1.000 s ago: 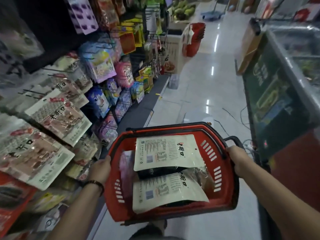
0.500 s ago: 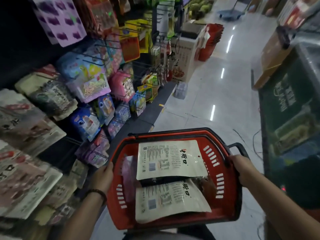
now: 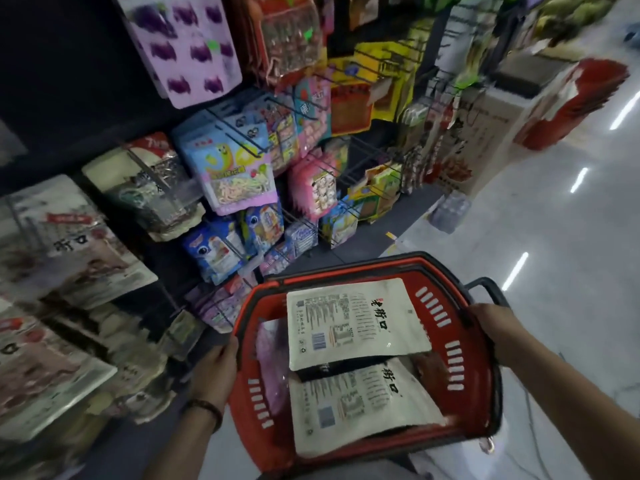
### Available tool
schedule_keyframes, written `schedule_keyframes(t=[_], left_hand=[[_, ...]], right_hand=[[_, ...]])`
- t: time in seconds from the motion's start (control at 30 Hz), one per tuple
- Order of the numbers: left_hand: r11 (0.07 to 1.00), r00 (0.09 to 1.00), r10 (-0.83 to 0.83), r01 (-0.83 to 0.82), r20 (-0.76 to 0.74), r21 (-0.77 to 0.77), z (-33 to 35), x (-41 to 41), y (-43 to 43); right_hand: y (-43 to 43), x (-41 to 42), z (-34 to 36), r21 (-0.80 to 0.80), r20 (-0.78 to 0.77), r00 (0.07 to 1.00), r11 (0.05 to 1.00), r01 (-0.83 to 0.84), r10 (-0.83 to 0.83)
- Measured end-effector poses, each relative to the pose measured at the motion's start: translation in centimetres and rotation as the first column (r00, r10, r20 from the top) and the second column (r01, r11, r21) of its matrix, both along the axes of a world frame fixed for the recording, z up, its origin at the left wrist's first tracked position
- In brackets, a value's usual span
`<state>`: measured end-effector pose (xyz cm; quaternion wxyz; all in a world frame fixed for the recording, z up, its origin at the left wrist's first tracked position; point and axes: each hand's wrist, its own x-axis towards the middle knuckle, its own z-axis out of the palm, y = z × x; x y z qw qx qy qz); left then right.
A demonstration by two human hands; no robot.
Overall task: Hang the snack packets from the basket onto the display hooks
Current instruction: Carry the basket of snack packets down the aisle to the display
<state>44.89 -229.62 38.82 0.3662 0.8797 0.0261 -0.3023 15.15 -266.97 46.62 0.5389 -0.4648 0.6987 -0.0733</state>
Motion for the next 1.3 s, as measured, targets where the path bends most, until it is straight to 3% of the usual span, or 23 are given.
schedule_keyframes(t=[0.23,0.37,0.43,0.6,0.8,1.1,1.3], left_hand=[[0.959,0.962,0.242,-0.257,-0.126,-0.116,-1.5,2.8,-1.4],[0.918,0.924,0.349,-0.37,-0.155,-0.139,-1.3,3.9,-1.9],[0.906,0.912,0.385,-0.403,-0.14,-0.132,-1.1,4.2,-2.3],[0.886,0.891,0.434,-0.449,-0.132,-0.118,-4.9,5.0,-2.0],[0.877,0.878,0.479,-0.479,-0.012,-0.043,-4.6,4.1,-4.6],[0.603,0.603,0.797,-0.797,0.034,-0.036,-4.5,-5.1,-14.5],[0.604,0.6,0.797,-0.796,-0.069,0.044,-8.7,-7.1,-16.4]], right_hand=[[-4.5,8.1,0.0,-0.026,0.019,0.998,0.998,-0.057,0.058],[-6.5,12.6,0.9,-0.067,-0.011,0.979,0.977,-0.203,0.203],[-7.5,14.9,0.4,-0.093,-0.018,0.971,0.966,-0.239,0.239],[-10.7,19.3,-3.5,0.015,-0.015,0.944,0.944,-0.33,0.33],[-14.7,23.0,-5.9,0.093,-0.066,0.812,0.813,-0.574,0.581],[-23.2,25.3,-13.0,0.141,-0.045,0.678,0.676,-0.723,0.734],[-25.1,25.5,-18.3,0.131,-0.135,0.63,0.644,-0.754,0.765]])
